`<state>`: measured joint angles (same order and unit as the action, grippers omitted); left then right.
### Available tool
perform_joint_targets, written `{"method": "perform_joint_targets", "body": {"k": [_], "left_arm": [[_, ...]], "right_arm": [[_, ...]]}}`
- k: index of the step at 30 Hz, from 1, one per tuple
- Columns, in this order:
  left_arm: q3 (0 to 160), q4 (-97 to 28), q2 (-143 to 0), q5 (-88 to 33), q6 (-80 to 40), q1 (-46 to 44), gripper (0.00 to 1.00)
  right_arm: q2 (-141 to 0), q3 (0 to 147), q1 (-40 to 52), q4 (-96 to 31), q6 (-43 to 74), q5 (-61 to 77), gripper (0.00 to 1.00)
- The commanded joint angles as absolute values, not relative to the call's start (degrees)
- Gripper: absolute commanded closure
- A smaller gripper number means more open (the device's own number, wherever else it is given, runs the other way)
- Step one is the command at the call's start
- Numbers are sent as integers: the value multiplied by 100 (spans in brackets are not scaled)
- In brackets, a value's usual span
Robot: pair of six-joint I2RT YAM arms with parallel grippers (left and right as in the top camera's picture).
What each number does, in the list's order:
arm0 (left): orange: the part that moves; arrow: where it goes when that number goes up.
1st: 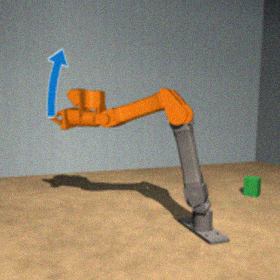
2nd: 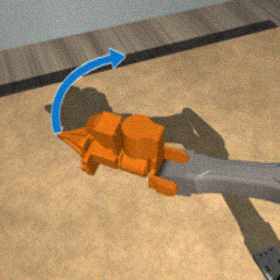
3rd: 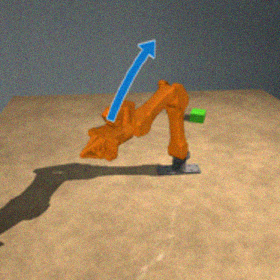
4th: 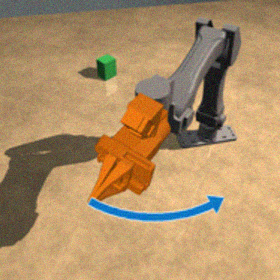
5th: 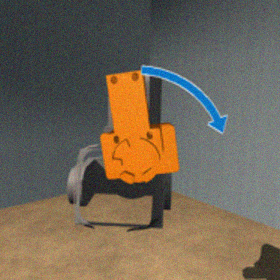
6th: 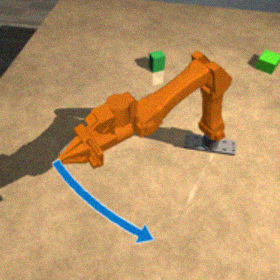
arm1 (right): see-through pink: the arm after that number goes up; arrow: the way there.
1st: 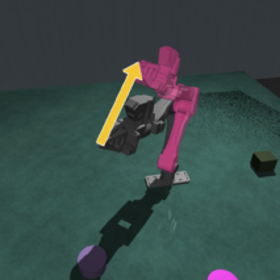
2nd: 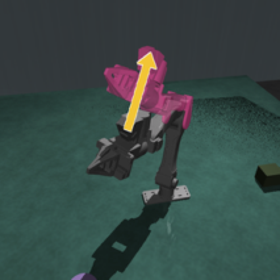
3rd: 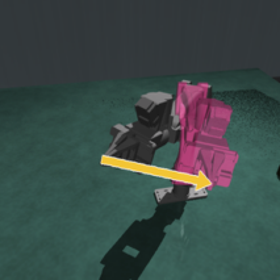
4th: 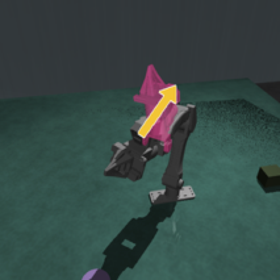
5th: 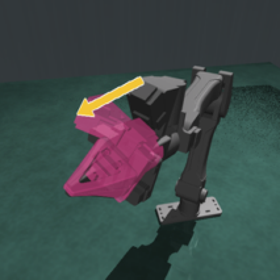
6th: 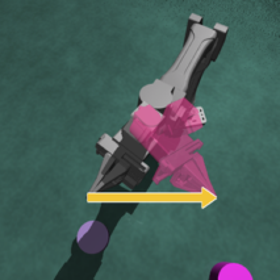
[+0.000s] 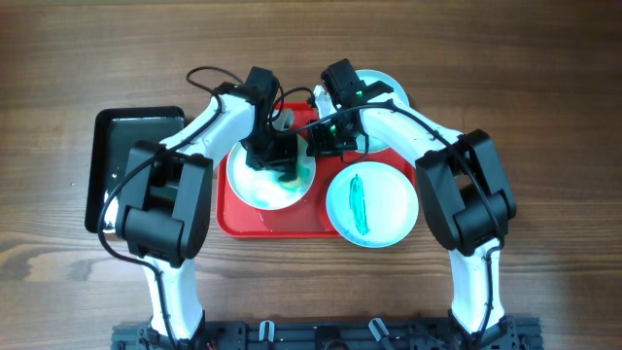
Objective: Clean dirty plates on tray and stack at the side
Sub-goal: 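Scrub the large plate with the sponge while the right gripper holds its rim, then lift the large plate with the right gripper and carry it right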
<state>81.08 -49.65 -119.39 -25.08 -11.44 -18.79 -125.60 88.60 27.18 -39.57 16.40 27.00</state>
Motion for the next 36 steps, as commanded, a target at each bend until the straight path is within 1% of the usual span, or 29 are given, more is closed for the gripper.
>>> {"method": "perform_joint_targets", "body": {"k": [1, 4, 6, 10, 13, 19, 22, 25, 30, 33, 36], "left_arm": [[8060, -4141, -12095, -1730, -1938, -1922, 96], [8062, -3935, -12095, 301, -3118, -1922, 96], [8079, -4082, -12090, 1356, -3566, -1920, 96], [8342, -4912, -12020, 2600, -4086, -1920, 96], [8698, -5527, -11909, 2998, -4143, -1887, 96], [9703, -6667, -11622, 2724, -4136, -1660, 96], [10237, -7238, -11480, 2112, -3854, -1387, 96], [10320, -7356, -11345, 1404, -3358, -1107, 96], [10320, -7505, -11334, 552, -3212, -770, 96], [10320, -7465, -11334, 117, -2995, -613, 96], [10320, -7461, -11334, 93, -2993, -482, 96]], "right_arm": [[-12623, 8847, 2698, -3953, 1695, 2683, 96], [-12623, 8847, 2698, -3953, 1693, 2683, 96], [-12623, 8847, 2698, -3957, 1693, 2681, 96], [-12623, 8847, 2698, -3997, 1695, 2637, 96], [-12623, 8847, 2698, -4021, 1704, 2637, 96], [-12623, 8847, 2714, -4145, 1850, 2423, 95], [-12623, 8849, 2714, -4250, 1841, 2383, 96], [-12554, 8849, 2714, -4318, 1826, 2399, 96], [-12057, 8849, 2714, -4501, 1800, 2023, 96], [-11474, 8849, 2735, -4705, 1802, 1286, 96], [-11032, 8849, 2891, -4818, 1800, 493, 96]]}}
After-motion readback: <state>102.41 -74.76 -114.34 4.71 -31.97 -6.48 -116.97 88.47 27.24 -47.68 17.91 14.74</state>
